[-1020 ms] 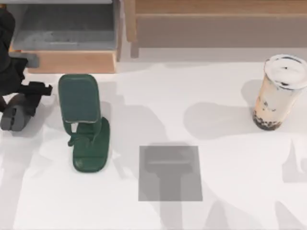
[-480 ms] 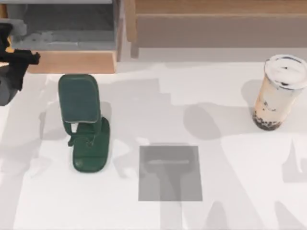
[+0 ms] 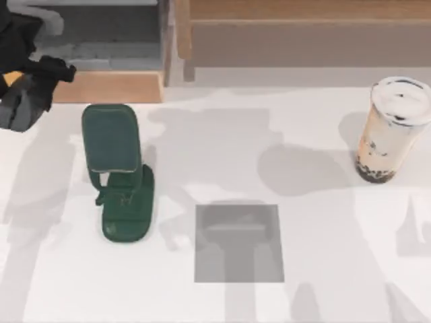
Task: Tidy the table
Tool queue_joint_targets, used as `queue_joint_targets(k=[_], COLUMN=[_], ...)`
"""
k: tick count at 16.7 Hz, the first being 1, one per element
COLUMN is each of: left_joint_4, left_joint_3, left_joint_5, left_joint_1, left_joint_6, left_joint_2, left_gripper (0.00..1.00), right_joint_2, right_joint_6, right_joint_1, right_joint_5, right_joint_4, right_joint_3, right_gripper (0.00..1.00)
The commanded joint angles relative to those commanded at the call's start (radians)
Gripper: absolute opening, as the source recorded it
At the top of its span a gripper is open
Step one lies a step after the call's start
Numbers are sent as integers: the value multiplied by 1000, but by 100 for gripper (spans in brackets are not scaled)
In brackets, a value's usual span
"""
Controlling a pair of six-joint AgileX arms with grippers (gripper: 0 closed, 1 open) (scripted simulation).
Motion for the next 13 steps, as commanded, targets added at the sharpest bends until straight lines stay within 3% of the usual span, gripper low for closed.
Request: queue_joint_targets(k=[3,6,13], left_joint_4=[97,240,708], left_joint_3=[75,188,560], left_joint_5=[10,26,78], left_joint_1=[-156,-390,-1132], left_joint_6=[161,394,1117], left_joint_2=[-34,-76,-182], left_gripper=[0,0,0], right_joint_2=[0,0,0], right_joint_6=[0,0,0], right_joint_1=[0,0,0], right_joint_5=[0,0,0], right_joint_4=[0,0,0], right_joint_3=[0,0,0], right_gripper=[100,100,100])
